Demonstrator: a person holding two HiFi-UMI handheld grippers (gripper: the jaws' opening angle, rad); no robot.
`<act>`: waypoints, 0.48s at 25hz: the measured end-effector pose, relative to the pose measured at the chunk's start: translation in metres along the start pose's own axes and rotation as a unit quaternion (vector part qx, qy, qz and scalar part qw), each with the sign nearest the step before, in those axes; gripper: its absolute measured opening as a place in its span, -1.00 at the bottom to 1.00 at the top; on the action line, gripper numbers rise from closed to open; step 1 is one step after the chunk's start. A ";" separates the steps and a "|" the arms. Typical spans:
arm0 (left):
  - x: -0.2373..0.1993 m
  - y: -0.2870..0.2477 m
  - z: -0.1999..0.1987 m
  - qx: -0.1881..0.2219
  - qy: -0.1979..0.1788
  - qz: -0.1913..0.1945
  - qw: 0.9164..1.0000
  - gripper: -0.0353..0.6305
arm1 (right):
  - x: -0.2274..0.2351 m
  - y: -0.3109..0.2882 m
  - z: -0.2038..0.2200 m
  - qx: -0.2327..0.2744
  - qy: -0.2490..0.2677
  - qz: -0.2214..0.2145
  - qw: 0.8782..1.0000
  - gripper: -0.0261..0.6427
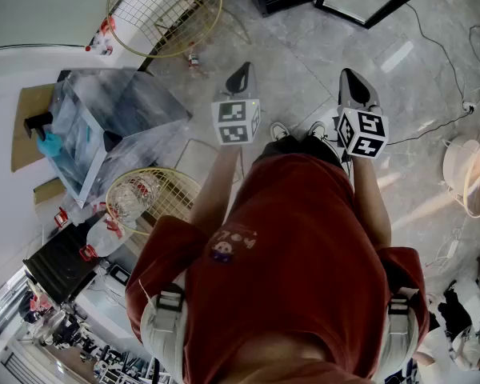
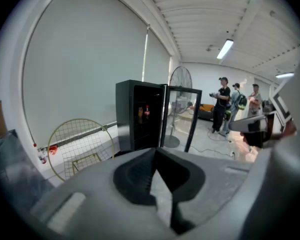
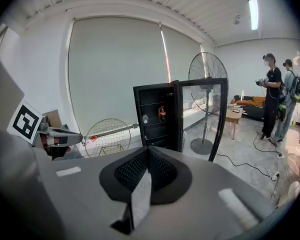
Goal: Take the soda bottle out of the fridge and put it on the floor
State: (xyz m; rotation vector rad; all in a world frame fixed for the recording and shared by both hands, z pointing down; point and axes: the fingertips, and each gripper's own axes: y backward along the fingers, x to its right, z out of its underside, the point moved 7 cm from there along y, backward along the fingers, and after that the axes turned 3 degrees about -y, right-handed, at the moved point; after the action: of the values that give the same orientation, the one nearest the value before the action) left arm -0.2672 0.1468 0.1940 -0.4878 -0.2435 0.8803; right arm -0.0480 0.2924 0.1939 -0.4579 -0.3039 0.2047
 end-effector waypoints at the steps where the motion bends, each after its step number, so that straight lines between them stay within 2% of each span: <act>1: 0.007 0.001 -0.001 0.001 -0.002 0.005 1.000 -0.89 | 0.004 0.007 -0.001 0.004 0.000 0.007 1.000 -0.92; 5: 0.026 0.009 -0.002 0.000 -0.009 0.023 1.000 -0.89 | 0.015 0.032 0.003 0.015 -0.003 0.030 0.999 -0.92; 12: 0.036 0.020 -0.008 0.012 -0.005 0.018 1.000 -0.89 | 0.018 0.037 0.000 0.022 -0.001 0.025 0.999 -0.92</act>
State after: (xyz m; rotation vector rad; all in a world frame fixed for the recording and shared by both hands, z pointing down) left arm -0.2554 0.1834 0.1770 -0.4673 -0.2348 0.9210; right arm -0.0363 0.3298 0.1807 -0.4218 -0.2905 0.2594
